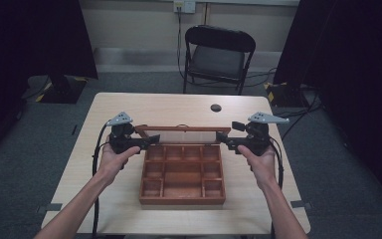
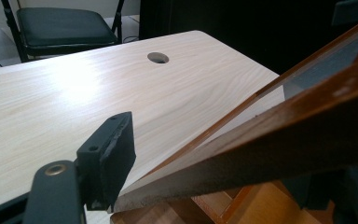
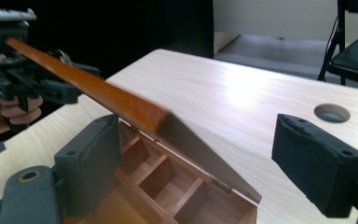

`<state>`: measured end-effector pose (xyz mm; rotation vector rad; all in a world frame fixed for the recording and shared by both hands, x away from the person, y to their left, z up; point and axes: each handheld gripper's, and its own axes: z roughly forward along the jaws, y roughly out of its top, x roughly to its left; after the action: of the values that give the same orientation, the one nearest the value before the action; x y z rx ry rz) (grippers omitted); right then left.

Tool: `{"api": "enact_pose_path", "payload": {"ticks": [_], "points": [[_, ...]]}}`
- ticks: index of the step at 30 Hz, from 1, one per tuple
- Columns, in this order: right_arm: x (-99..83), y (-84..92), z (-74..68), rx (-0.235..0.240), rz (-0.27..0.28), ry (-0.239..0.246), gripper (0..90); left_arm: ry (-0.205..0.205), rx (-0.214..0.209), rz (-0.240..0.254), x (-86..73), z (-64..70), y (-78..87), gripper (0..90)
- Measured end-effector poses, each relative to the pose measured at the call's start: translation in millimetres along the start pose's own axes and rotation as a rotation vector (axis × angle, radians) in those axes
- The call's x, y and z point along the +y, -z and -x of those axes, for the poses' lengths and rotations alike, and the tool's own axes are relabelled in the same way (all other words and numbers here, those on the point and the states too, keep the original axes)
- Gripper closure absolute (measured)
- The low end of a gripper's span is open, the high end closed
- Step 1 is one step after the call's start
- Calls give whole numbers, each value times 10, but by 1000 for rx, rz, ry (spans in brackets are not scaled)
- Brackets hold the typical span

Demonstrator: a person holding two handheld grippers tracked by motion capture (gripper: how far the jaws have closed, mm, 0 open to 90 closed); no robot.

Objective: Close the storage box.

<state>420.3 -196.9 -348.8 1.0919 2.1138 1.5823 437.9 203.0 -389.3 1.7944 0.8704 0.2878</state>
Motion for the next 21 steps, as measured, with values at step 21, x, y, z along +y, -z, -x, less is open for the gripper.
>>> {"api": "enact_pose_path", "payload": {"ticks": [21], "points": [[258,0,-180,113,-8,25,281,-18,-11,-24,-13,92,-2,233]]}}
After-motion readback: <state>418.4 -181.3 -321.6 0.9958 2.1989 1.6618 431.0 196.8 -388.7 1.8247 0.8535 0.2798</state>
